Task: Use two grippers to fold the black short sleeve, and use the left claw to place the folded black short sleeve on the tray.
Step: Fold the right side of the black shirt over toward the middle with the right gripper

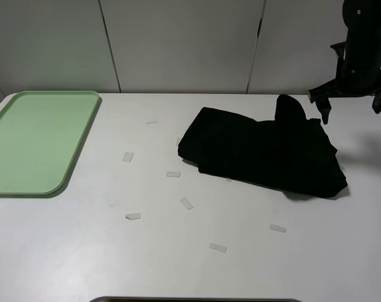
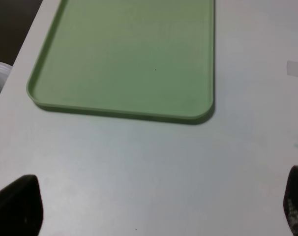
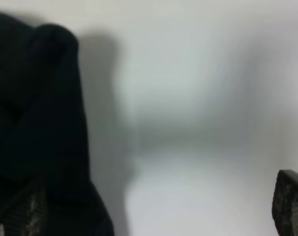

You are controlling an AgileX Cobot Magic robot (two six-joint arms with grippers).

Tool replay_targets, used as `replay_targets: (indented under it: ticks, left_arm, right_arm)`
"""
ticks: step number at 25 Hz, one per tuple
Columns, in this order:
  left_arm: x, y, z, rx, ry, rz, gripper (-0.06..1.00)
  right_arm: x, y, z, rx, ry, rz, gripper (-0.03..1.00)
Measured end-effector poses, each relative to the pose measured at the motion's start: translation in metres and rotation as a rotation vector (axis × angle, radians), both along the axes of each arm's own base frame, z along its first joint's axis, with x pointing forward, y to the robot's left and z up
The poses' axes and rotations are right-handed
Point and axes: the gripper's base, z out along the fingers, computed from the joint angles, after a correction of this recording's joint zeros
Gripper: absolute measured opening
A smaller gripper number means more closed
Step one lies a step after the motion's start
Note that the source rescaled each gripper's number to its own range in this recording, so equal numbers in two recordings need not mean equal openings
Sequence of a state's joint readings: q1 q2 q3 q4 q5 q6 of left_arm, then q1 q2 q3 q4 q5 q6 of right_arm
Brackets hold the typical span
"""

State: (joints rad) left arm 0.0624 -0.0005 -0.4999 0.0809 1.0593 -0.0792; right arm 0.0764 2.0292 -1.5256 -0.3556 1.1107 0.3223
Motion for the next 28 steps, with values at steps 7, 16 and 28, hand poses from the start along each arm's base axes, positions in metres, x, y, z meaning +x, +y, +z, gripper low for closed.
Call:
replay_targets:
  ticks: [7,16,28]
  left_arm:
    - [0.0,0.0,0.0,0.0,0.0,0.0,0.98]
    - [0.0,0.0,0.0,0.0,0.0,0.0,0.98]
    - [0.0,0.0,0.0,0.0,0.001,0.0,0.98]
  right_arm:
    - [0.003,0.015,-0.018,0.116,0.037,0.025,1.0]
    - [0.003,0.062,-0.03,0.23,0.032,0.097,1.0]
    - [0.006,0.094,-0.086,0.291,0.089,0.112,1.0]
